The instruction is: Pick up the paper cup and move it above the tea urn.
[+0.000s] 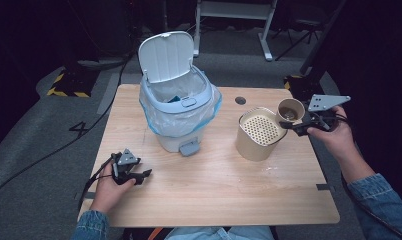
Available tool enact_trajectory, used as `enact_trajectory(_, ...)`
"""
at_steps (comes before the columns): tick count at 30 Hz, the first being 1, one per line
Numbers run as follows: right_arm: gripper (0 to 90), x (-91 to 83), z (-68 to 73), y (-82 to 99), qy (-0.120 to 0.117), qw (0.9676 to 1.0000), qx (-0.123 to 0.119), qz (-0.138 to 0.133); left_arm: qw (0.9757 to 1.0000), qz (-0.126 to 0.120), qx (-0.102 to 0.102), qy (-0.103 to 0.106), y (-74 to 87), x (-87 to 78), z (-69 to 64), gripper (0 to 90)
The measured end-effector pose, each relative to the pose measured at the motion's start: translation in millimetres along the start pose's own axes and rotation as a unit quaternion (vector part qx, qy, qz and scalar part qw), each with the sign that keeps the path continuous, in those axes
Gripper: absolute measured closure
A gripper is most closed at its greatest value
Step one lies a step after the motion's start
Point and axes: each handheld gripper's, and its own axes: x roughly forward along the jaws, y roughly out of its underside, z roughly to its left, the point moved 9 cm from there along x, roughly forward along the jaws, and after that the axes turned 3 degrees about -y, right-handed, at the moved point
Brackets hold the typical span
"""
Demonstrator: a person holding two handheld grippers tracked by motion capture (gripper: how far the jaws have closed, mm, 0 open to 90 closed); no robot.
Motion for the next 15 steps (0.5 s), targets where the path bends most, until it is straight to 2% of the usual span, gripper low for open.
enact_trajectory(7,29.7,6.9,-11.2,3.3,0.023,0.999,-0.028,0.024,1.0,0.001,0.001,0.0,0.1,-0.1,0.1,35.5)
enact_trajectory(12,29.8,11.2,-17.6,6.4,0.049,0.9956,-0.063,0.05,1.0,0.0,-0.001,0.001,0.0,0.1,-0.3,35.4)
enact_trajectory(15,29.8,13.8,-19.1,6.5,0.065,0.9916,-0.092,0.065,1.0,0.0,0.001,0.0,0.1,0.0,0.1,35.4)
